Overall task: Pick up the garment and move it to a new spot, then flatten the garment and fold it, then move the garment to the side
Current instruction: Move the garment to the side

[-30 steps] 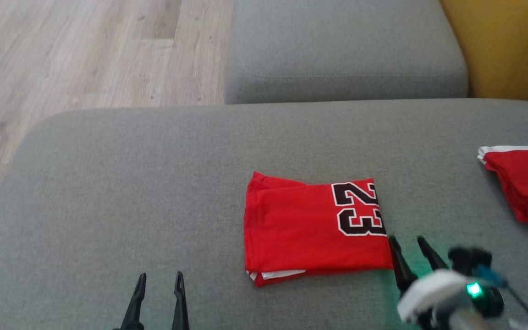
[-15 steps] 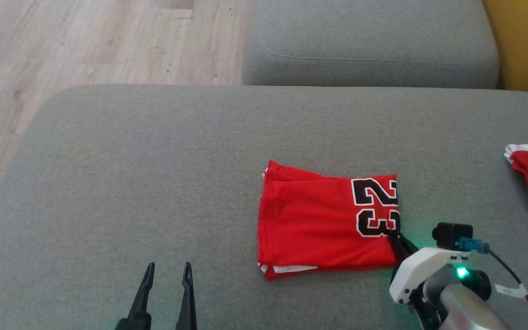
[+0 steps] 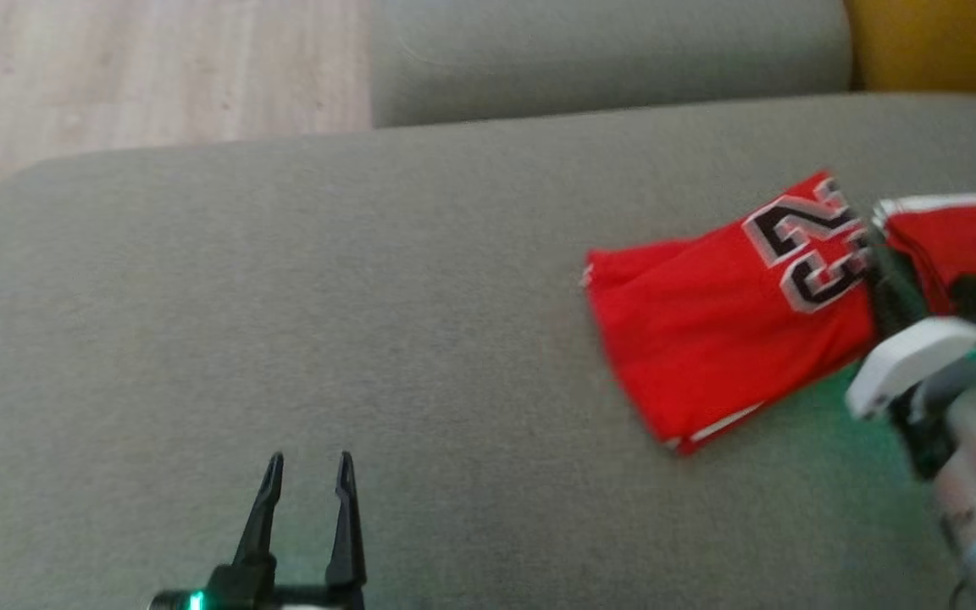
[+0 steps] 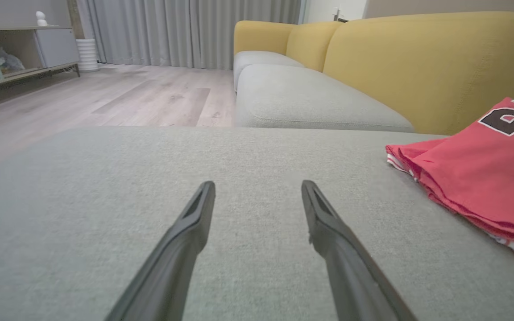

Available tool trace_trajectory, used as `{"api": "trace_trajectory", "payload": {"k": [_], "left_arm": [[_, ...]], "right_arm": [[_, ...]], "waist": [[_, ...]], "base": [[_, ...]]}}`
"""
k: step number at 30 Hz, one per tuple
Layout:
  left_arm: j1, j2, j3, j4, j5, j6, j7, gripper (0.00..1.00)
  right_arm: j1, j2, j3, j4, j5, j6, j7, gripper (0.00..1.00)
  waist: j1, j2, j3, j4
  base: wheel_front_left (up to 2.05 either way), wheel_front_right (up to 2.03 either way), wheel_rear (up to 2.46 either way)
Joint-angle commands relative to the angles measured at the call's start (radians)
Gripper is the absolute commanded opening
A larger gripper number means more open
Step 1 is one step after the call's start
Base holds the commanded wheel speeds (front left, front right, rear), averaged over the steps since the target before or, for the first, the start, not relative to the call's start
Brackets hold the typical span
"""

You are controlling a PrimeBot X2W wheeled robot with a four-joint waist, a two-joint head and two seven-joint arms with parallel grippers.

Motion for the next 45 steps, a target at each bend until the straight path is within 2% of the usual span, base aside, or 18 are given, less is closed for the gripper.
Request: {"api": "trace_trajectory", "payload": {"k": [1,10,15,19,20,21,29,34,39,42,45], "left_arm": [[-0.051,-0.007,0.018,-0.035,-0.003,-0.001,-0.012,1.00],[-0.120,-0.007,-0.002,-0.022,-0.013,-0.001,-0.012,1.00],[-0.151,-0.007,-0.009,-0.016,-0.017,0.000,-0.012,1.00],[-0.163,-0.007,-0.014,-0.011,-0.023,0.002,-0.012,1.00],[-0.165,-0.007,-0.016,-0.010,-0.024,0.002,-0.012,1.00],[-0.168,-0.007,-0.016,-0.008,-0.026,0.002,-0.012,1.00],[-0.180,-0.007,-0.017,0.002,-0.033,-0.013,-0.012,1.00],[-0.159,-0.007,-0.002,-0.003,-0.039,-0.023,-0.012,1.00],[-0.124,-0.007,0.010,-0.002,-0.048,-0.037,-0.012,1.00],[-0.108,-0.007,0.017,0.003,-0.050,-0.036,-0.012,1.00],[-0.090,-0.007,0.025,0.009,-0.046,-0.032,-0.012,1.00]], "right_arm": [[-0.035,-0.020,0.009,-0.031,-0.006,-0.001,-0.011,0.00],[-0.160,-0.148,-0.062,-0.068,-0.048,-0.001,0.038,0.00],[-0.192,-0.202,-0.144,-0.063,-0.086,-0.001,0.061,0.00],[-0.197,-0.231,-0.212,-0.035,-0.162,-0.001,0.079,0.00],[-0.198,-0.229,-0.228,-0.029,-0.181,-0.001,0.086,0.96],[-0.199,-0.226,-0.249,-0.025,-0.199,-0.001,0.086,1.00],[-0.146,-0.150,-0.363,-0.039,-0.327,-0.001,0.056,1.00],[-0.046,-0.058,-0.394,-0.071,-0.343,-0.001,0.019,1.00],[0.101,0.043,-0.289,-0.144,-0.299,-0.001,-0.046,1.00],[0.164,0.069,-0.241,-0.171,-0.265,-0.001,-0.064,1.00],[0.259,0.103,-0.132,-0.252,-0.199,-0.001,-0.087,1.00]], "waist": [[-0.0001,0.0000,0.028,-0.029],[-0.0001,0.0000,0.096,-0.095],[-0.0001,0.0000,0.119,-0.109],[-0.0001,0.0000,0.125,-0.115],[-0.0001,0.0000,0.126,-0.115],[-0.0001,0.0000,0.128,-0.116],[-0.0001,0.0000,0.111,-0.093],[-0.0001,0.0000,0.068,-0.069],[-0.0001,0.0000,0.007,-0.052],[-0.0001,0.0000,-0.018,-0.045],[-0.0001,0.0000,-0.045,-0.031]], "base": [[0.00,0.00,0.00],[0.00,0.00,0.00],[0.00,0.00,0.00],[0.00,0.00,0.00],[0.00,0.00,0.00],[0.00,0.00,0.00],[0.00,0.00,0.00],[0.00,0.00,0.00],[0.00,0.00,0.00],[0.00,0.00,0.00],[0.00,0.00,0.00]]}}
